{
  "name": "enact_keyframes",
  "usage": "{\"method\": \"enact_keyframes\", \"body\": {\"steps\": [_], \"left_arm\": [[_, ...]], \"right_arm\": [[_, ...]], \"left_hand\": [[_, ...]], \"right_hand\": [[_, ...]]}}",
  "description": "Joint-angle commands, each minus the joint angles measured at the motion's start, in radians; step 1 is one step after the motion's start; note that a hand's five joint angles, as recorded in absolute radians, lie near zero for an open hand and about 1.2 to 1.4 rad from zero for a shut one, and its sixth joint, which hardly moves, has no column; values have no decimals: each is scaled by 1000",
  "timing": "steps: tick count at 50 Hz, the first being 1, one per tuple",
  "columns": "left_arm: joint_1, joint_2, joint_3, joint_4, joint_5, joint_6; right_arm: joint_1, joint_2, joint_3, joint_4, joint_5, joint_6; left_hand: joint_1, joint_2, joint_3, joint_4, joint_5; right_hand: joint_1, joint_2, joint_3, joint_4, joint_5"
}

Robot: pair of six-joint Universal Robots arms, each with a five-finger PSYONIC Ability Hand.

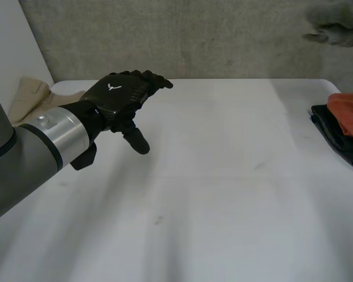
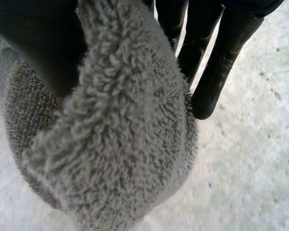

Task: Fold the laundry.

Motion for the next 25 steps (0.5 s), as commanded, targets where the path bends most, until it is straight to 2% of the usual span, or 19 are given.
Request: {"method": "enact_keyframes", "body": {"steps": [1, 7, 10, 19, 20, 22, 23, 25], "left_arm": [[-9, -3, -7, -1, 0, -7], [-13, -12, -16, 1, 0, -7], [-13, -27, -18, 1, 0, -8], [-32, -46, -8, 1, 0, -7], [-35, -47, -7, 1, 0, -7], [-41, -47, -5, 1, 0, -7], [-41, -47, -5, 1, 0, -7], [-43, -46, -5, 1, 0, -7]], "right_arm": [[-129, 121, 17, -76, -185, 11], [-234, 243, 42, -77, -304, -8], [-276, 292, 65, -74, -332, -30], [-317, 251, 178, -79, -396, -78], [-322, 242, 187, -74, -395, -78], [-331, 231, 197, -62, -390, -78], [-336, 225, 204, -56, -389, -78], [-345, 192, 227, -22, -372, -80]], "left_hand": [[21, 8, -2, 6, -8], [21, 8, -2, 6, -8], [21, 8, -2, 6, -8], [24, 11, 1, 9, -5], [24, 11, 1, 9, -5], [24, 11, 1, 9, -5], [24, 11, 1, 9, -5], [24, 11, 1, 9, -5]], "right_hand": [[511, 240, 254, 205, 311], [511, 240, 254, 205, 311], [511, 240, 254, 205, 311], [511, 240, 254, 205, 311], [15, -256, -242, -291, -185], [-542, -813, -800, -848, -742], [-710, -981, -968, -1017, -910], [-710, -981, -968, -1017, -910]]}}
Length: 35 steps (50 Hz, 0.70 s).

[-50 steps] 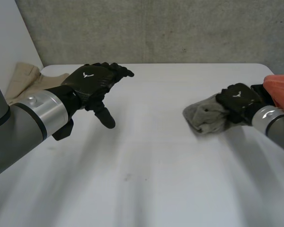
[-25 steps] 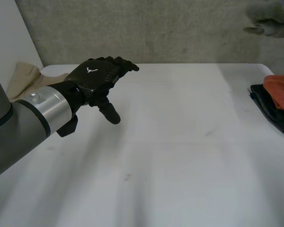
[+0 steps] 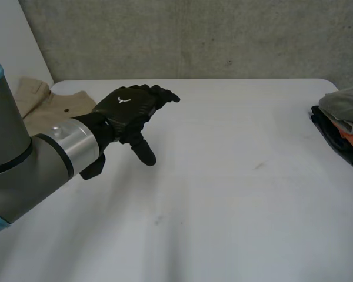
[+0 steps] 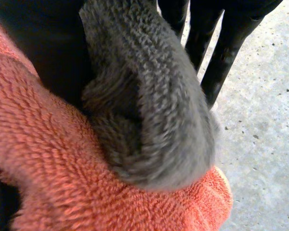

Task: Fold the laundry.

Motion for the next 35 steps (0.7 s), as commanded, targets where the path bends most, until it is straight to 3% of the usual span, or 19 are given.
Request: {"method": "enact_keyframes", "body": {"steps": [1, 9, 14, 18, 19, 24, 27, 35], "left_arm": [[-15, -2, 5, 0, 0, -1], [-24, -2, 5, 0, 0, 0], [-27, 0, 4, 0, 0, 0], [-25, 8, 2, 0, -2, 0], [-22, 9, 2, 0, -2, 0], [-21, 11, 13, 1, -3, 0], [-18, 14, 22, 14, -8, 0], [10, 61, 12, 125, -75, 13]], "right_arm": [[-28, -92, 69, 69, 31, -4], [-81, -250, 98, 305, 151, -88], [-127, -331, 94, 489, 257, -254], [-138, -389, 83, 613, 410, -456], [-137, -414, 78, 642, 495, -533], [-114, -489, 57, 652, 766, -704], [2, -518, 52, 614, 850, -675], [289, -737, 207, 521, 845, -334]], "left_hand": [[24, 11, 1, 9, -5], [24, 11, 1, 9, -5], [24, 11, 1, 9, -5], [24, 11, 1, 9, -5], [24, 11, 1, 9, -5], [21, 8, -2, 6, -8], [21, 8, -2, 6, -8], [21, 8, -2, 6, -8]], "right_hand": [[-656, -844, -856, -881, -834], [-656, -844, -856, -881, -834], [-656, -844, -856, -881, -834], [-656, -844, -856, -881, -834], [-656, -844, -856, -881, -834], [-656, -844, -856, -881, -834], [-656, -844, -856, -881, -834], [-656, -844, -856, -881, -834]]}}
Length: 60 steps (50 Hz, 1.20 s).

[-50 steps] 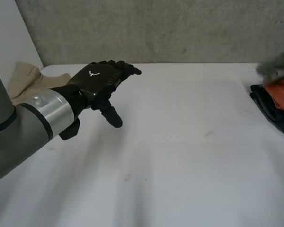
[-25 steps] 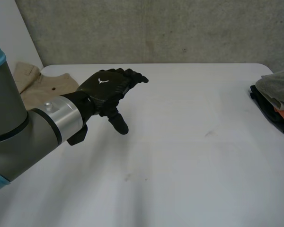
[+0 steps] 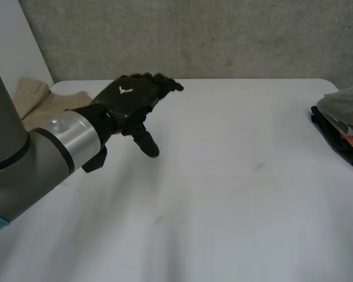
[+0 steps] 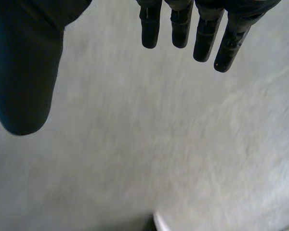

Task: Fold the laundry.

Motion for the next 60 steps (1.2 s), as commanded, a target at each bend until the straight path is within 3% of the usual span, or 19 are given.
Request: {"method": "enact_keyframes", "body": {"steps": [1, 6, 8, 14, 18, 22, 26, 32, 34, 37, 38, 39, 45, 51, 55, 60], "left_arm": [[35, 44, -10, 119, -77, 14], [116, 46, -27, 201, -99, 19], [195, 34, -30, 229, -95, 28], [376, -109, 13, 252, -62, 129], [473, -253, 83, 242, 13, 262], [545, -422, 155, 205, 73, 443], [584, -538, 224, 182, 64, 558], [598, -660, 307, 189, 28, 623], [601, -692, 344, 206, -2, 622], [599, -717, 369, 251, -33, 616], [596, -721, 373, 290, -47, 614], [593, -721, 372, 312, -55, 613], [517, -688, 326, 474, -159, 612], [421, -583, 231, 487, -197, 594], [313, -418, 133, 479, -196, 479], [116, -209, -8, 450, -161, 195]], "right_arm": [[279, -208, 161, -88, 10, 324], [467, -306, 325, -132, -73, 452], [546, -324, 421, -158, -97, 458], [749, -314, 610, -207, -113, 380], [819, -283, 678, -197, -99, 283], [835, -230, 722, -197, -94, 200], [827, -211, 745, -195, -91, 160], [821, -206, 762, -195, -91, 162], [821, -205, 764, -195, -91, 162], [821, -205, 764, -195, -91, 160], [820, -205, 764, -195, -91, 160], [820, -205, 764, -195, -90, 162], [807, -205, 764, -197, -82, 163], [777, -206, 753, -197, -44, 166], [749, -208, 738, -198, 2, 170], [729, -211, 696, -197, 85, 189]], "left_hand": [[24, 11, 1, 9, -5], [33, 19, 10, 18, 3], [39, 25, 16, 24, 9], [39, 25, 16, 24, 9], [42, 28, 19, 27, 12], [42, 28, 19, 27, 12], [42, 28, 19, 27, 12], [65, 52, 42, 50, 35], [199, 186, 176, 184, 170], [595, 582, 572, 580, 565], [1070, 1057, 1048, 1056, 1041], [1203, 1189, 1180, 1188, 1173], [1204, 1191, 1181, 1189, 1174], [1204, 1191, 1181, 1189, 1174], [1204, 1191, 1181, 1189, 1174], [1204, 1191, 1181, 1189, 1174]], "right_hand": [[-31, -49, -34, -60, -64], [-31, -49, -34, -60, -64], [-31, -49, -34, -60, -64], [-31, -49, -34, -60, -64], [-31, -49, -34, -60, -64], [-31, -49, -34, -60, -64], [-31, -49, -34, -60, -64], [-31, -49, -34, -60, -64], [-31, -49, -34, -60, -64], [-31, -49, -34, -60, -64], [-31, -49, -34, -60, -64], [-31, -49, -34, -60, -64], [-31, -49, -34, -60, -64], [-31, -49, -34, -60, -64], [-31, -49, -34, -60, -64], [-31, -49, -34, -60, -64]]}}
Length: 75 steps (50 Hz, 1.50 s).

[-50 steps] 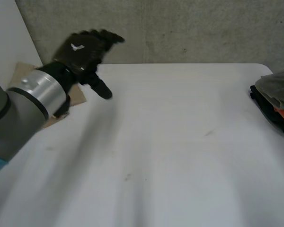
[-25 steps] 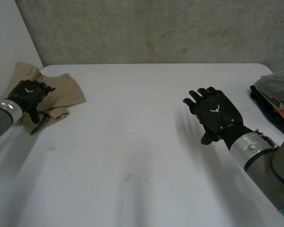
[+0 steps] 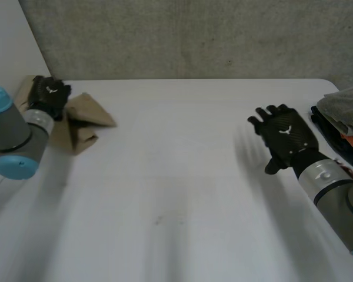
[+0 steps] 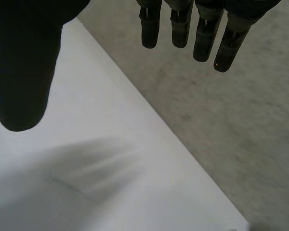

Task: Fold the laundry.

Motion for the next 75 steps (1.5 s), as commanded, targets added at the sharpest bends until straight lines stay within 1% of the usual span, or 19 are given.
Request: {"method": "enact_keyframes", "body": {"steps": [1, 5, 9, 11, 12, 15, 19, 22, 26, 27, 31, 35, 40, 47, 54, 58, 59, 62, 75], "left_arm": [[-277, 314, -208, -45, 47, -372], [-411, 373, -278, -77, 114, -505], [-518, 319, -312, -104, 179, -580], [-563, 290, -312, -121, 197, -585], [-608, 264, -298, -147, 199, -574], [-639, 253, -284, -178, 187, -542], [-606, 264, -257, -209, 125, -505], [-548, 288, -251, -209, 47, -496], [-462, 347, -257, -215, -50, -492], [-428, 370, -266, -215, -68, -492], [-359, 419, -293, -215, -82, -493], [-290, 434, -317, -224, -82, -492], [-250, 423, -341, -264, -80, -468], [-254, 303, -331, -298, -82, -408], [-262, 197, -283, -295, -91, -365], [-262, 123, -231, -289, -91, -347], [-262, 105, -209, -284, -90, -342], [-270, 88, -176, -281, -85, -339], [-426, 150, -159, -293, -87, -361]], "right_arm": [[-34, -4, -53, 1, 115, 26], [-43, -7, -67, 4, 134, 45], [-45, -9, -70, 16, 131, 62], [-45, -7, -73, 21, 129, 68], [-46, -7, -73, 24, 129, 70], [-45, -7, -73, 36, 128, 70], [-42, -7, -74, 58, 123, 70], [-42, -7, -77, 78, 100, 69], [-34, -13, -85, 151, 13, 69], [-34, -15, -94, 195, -34, 73], [-34, -18, -139, 323, -125, 139], [-40, -17, -182, 395, -173, 263], [-42, -15, -200, 405, -203, 378], [-72, -10, -199, 411, -309, 434], [-80, -10, -189, 409, -319, 435], [-86, -10, -182, 408, -317, 428], [-86, -10, -182, 408, -317, 426], [-99, -10, -177, 406, -317, 421], [-123, -24, -183, 397, -276, 417]], "left_hand": [[284, 202, 209, 198, 230], [284, 202, 209, 198, 230], [284, 202, 209, 198, 230], [-238, -320, -313, -324, -293], [-937, -1019, -1013, -1023, -992], [-901, -983, -977, -987, -956], [-928, -1010, -1003, -1014, -982], [-916, -998, -992, -1002, -971], [-910, -992, -986, -996, -965], [-910, -992, -986, -996, -965], [-910, -992, -986, -996, -965], [-887, -969, -962, -973, -941], [-878, -960, -953, -964, -933], [-881, -963, -956, -967, -935], [-851, -934, -927, -938, -906], [-486, -568, -561, -572, -540], [-150, -232, -226, -236, -205], [283, 201, 207, 197, 228], [284, 202, 209, 198, 230]], "right_hand": [[-32, -49, -34, -60, -64], [-32, -49, -34, -60, -64], [-32, -49, -34, -60, -64], [-32, -49, -34, -60, -64], [-32, -49, -34, -60, -64], [-32, -49, -34, -60, -64], [-32, -49, -34, -60, -64], [-32, -49, -34, -60, -64], [-32, -49, -34, -60, -64], [-32, -49, -34, -60, -64], [-32, -49, -34, -60, -64], [-32, -49, -34, -60, -64], [-32, -49, -34, -60, -64], [-32, -49, -34, -60, -64], [-32, -49, -34, -60, -64], [-32, -49, -34, -60, -64], [-32, -49, -34, -60, -64], [-32, -49, -34, -60, -64], [-32, -49, -34, -60, -64]]}}
